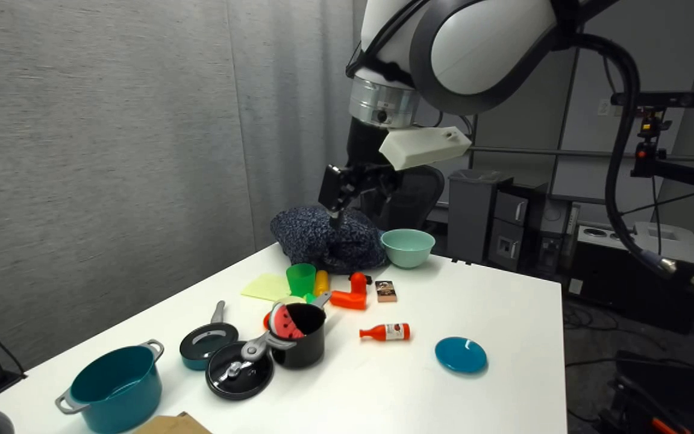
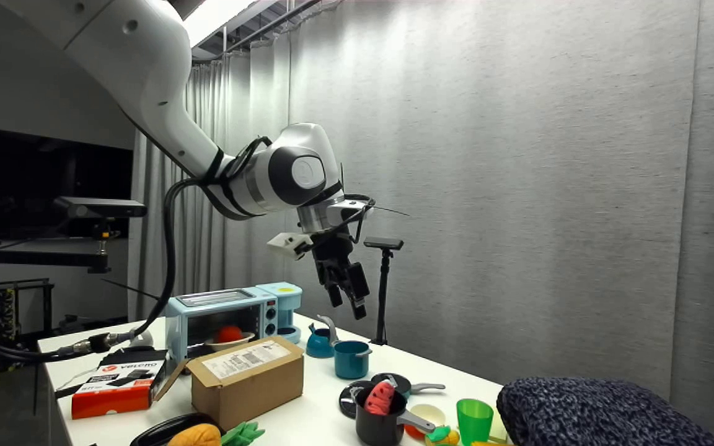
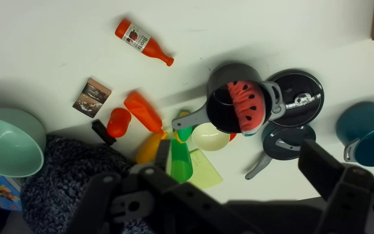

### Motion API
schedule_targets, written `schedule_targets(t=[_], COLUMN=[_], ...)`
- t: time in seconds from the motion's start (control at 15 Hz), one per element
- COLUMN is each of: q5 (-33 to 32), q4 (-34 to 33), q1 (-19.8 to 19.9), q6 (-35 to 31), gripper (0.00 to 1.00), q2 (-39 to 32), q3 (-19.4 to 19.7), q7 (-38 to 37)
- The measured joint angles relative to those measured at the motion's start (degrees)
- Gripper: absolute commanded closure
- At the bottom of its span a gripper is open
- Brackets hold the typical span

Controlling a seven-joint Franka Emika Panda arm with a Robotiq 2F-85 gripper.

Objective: Move the watermelon plushie to the blue bowl

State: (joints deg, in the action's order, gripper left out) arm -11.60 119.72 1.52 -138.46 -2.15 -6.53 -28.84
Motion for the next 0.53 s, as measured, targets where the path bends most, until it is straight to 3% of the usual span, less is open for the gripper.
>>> schedule_targets(t=[0.53], q5=[-0.58], q4=[-1.22], q1=[-0.81], q6=[0.02], gripper=[0.0], q2=[-3.13], q3=[2.91], q7=[0.0])
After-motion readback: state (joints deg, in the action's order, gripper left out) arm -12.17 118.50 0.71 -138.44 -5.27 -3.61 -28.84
